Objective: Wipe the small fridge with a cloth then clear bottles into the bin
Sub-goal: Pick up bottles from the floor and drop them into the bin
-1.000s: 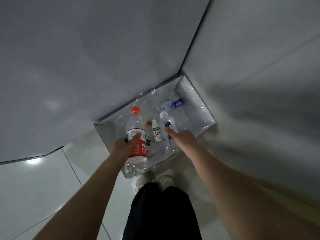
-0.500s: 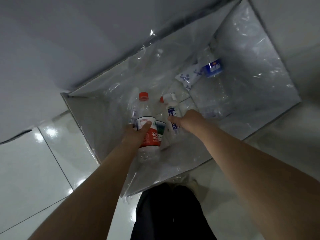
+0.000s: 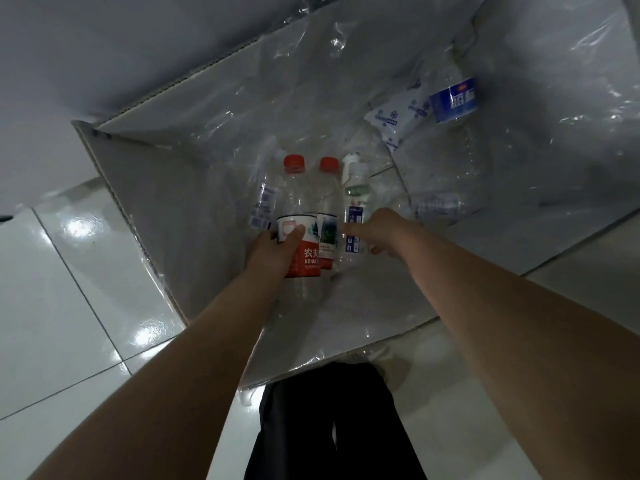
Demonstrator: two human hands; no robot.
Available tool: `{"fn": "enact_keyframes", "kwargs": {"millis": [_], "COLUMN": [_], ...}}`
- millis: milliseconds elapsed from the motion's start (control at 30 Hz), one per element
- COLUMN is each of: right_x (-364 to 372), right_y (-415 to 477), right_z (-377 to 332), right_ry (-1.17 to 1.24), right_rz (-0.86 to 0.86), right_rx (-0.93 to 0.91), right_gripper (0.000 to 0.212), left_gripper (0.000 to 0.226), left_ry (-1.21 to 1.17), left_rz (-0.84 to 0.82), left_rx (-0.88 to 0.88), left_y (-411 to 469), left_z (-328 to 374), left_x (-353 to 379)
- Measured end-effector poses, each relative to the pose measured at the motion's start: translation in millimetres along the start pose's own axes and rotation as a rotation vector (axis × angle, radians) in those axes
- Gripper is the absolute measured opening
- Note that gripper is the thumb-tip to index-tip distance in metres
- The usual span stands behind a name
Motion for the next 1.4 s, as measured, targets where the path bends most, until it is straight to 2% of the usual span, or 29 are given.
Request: {"fn": "enact_keyframes", "kwargs": {"millis": [67,167,267,367,467,533,667,800,1100,1400], "right_x": [-2.4,-8.8,-15.3,-20.1,-26.7,-32.0,-43.2,-56.4,-92.1,-119.7], "right_y": [-8.7,-27.5,-55.7,-96.1,-135.2,-164.2,-232.6,-313.4,-508.0,-664.9], "right_z": [-3.5,-5.3,-1.7,-4.6,-7.8,-10.0,-18.3,-33.9,-71.0,-92.3], "right_ry": [-0.019,-0.021,0.143,0.255,0.376,0.447,0.602,0.694,0.801,0.745], "right_rz": [0.03,0.118,0.171,0.17,0.149,0.151,0.154,0.144,0.135,0.133], "right_rx": [0.003,-0.033,-0.129,-0.21,-0.216,-0.235,-0.26,-0.339,-0.511,-0.741], "right_gripper": [0.063,0.049,0.049,0.038,0.054,0.046,0.06,0.061,0.064,0.069], "left_gripper": [0.043,0.043,0.043,0.05,0.055,0.054,0.048,0.045,0.039,0.035], "left_ry": [-0.019,-0.045,-0.05,-0.024,-0.038,-0.068,-0.15,-0.237,-0.394,-0.544], "left_rz": [-0.008,-0.016,0.013,0.041,0.038,0.054,0.115,0.124,0.186,0.281], "left_rx": [0.0,0.014,0.033,0.064,0.107,0.139,0.224,0.315,0.562,0.794], "left_y": [-6.6,-22.9,-44.0,-71.8,-107.5,-134.2,-195.0,-262.4,-432.2,-580.2], "left_z": [3.2,12.0,24.8,40.2,61.1,77.7,117.5,158.5,244.0,299.6], "left_x": [-4.6,-13.8,-26.9,-46.7,-63.3,-74.4,-102.2,-134.8,-217.3,-281.2]}}
Point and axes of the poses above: each hand's wrist, its own y-axis towards the middle knuckle, its own x-axis out of the palm, z = x × y, the point moved 2 cm from there along y, towards the middle knuckle, and after that the axes turned 8 degrees about x, right-handed, at the moved point
